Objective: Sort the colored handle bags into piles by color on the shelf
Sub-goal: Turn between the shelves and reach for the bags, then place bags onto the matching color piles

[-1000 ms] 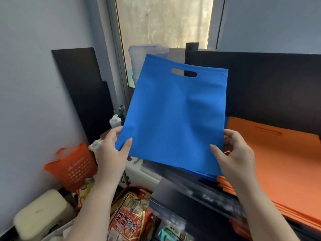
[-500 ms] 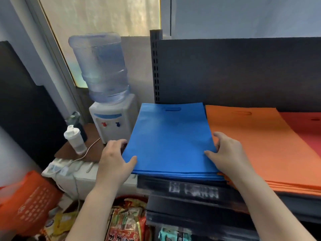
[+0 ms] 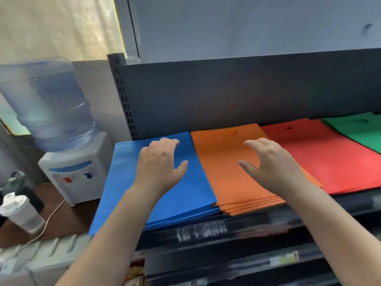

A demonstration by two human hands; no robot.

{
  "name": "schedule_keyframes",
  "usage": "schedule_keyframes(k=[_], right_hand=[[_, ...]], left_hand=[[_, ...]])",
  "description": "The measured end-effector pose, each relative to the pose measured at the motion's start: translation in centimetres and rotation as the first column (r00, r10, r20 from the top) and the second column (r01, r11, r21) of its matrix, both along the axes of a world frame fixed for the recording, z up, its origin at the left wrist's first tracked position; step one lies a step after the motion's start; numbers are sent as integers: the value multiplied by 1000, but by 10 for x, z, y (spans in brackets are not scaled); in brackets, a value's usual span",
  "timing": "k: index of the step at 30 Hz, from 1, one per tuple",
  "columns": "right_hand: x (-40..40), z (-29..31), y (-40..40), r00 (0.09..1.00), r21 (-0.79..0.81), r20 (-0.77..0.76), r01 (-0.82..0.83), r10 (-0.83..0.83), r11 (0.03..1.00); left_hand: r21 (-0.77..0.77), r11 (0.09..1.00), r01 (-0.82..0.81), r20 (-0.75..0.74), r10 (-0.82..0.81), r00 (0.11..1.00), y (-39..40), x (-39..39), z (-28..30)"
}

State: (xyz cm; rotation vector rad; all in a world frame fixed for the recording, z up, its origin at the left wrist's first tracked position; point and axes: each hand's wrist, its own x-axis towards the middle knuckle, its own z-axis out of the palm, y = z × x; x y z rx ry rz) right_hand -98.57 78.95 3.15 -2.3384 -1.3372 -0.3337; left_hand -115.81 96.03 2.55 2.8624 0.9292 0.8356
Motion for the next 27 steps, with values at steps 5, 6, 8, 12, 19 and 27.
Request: schedule_keyframes(k=[5,6,8,12,19,27], right_hand=[[48,20,-65,986,-33,112,127,-122,991],[60,23,-80,980,-45,132,155,-148,987],[84,27,-114,967,-83,159,212,-197,974],[133,32,-187,937,-125,176,326,-303,937],[195,28,-326,821,-207,257,562,-509,801],[242,28,-462,653,-230,268,757,-708,611]], left_hand=[[129,982,141,-60,-134,989,-43,83,18],[147,975,165,-62,-157,986,-55,101,21],[168,962,214,-70,-204,976,-84,137,26],[197,931,308,-97,-294,951,-149,208,29],[214,839,499,-145,-478,866,-266,312,27],[222,676,703,-234,-663,711,-395,421,33]])
